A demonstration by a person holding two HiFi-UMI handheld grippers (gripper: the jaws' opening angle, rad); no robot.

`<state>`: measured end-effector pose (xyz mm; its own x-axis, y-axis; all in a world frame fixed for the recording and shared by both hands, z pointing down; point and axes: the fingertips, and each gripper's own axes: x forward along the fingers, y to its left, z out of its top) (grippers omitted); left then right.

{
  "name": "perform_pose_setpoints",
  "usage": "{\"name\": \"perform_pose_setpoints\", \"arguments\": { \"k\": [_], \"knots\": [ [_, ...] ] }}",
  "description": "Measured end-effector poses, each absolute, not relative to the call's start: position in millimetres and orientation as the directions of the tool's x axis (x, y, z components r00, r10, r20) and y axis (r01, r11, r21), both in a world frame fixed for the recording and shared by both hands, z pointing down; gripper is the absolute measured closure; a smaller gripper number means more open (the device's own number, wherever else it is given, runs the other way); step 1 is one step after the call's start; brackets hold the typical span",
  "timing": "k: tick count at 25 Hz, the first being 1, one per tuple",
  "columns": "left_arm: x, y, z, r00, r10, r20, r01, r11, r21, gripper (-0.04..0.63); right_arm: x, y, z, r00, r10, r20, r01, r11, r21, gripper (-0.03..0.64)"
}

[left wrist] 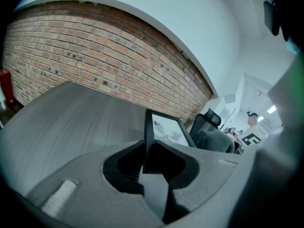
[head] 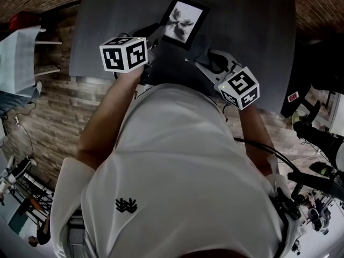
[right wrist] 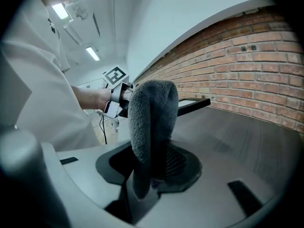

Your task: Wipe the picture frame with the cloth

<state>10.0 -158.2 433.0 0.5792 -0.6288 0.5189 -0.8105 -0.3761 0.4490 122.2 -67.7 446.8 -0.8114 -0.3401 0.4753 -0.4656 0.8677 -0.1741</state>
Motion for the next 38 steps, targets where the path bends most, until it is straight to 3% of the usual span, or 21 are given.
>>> {"name": "perform_pose_setpoints", "arguments": {
  "k": [23,30,38],
  "knots": [
    [25,-167,414,0.651,-0.614,0.446,-0.729,-0.341,0.594,0.519,67,-64,466,-0.784,-0.271,0.558,-0.333,0.943,-0.011,0.474],
    [24,-161,413,0.677,-0.597,0.429,-0.7,-0.344,0.626,0.518,47,-63,484,-0.772,-0.207,0.602,-0.286,0.957,-0.038,0.474],
    [-15,-165,405,0.65,-0.63,0.424,-0.725,-0.348,0.595,0.518,84,-80,500,-0.748,-0.281,0.601,-0.43,0.895,-0.117,0.474]
  ]
}}
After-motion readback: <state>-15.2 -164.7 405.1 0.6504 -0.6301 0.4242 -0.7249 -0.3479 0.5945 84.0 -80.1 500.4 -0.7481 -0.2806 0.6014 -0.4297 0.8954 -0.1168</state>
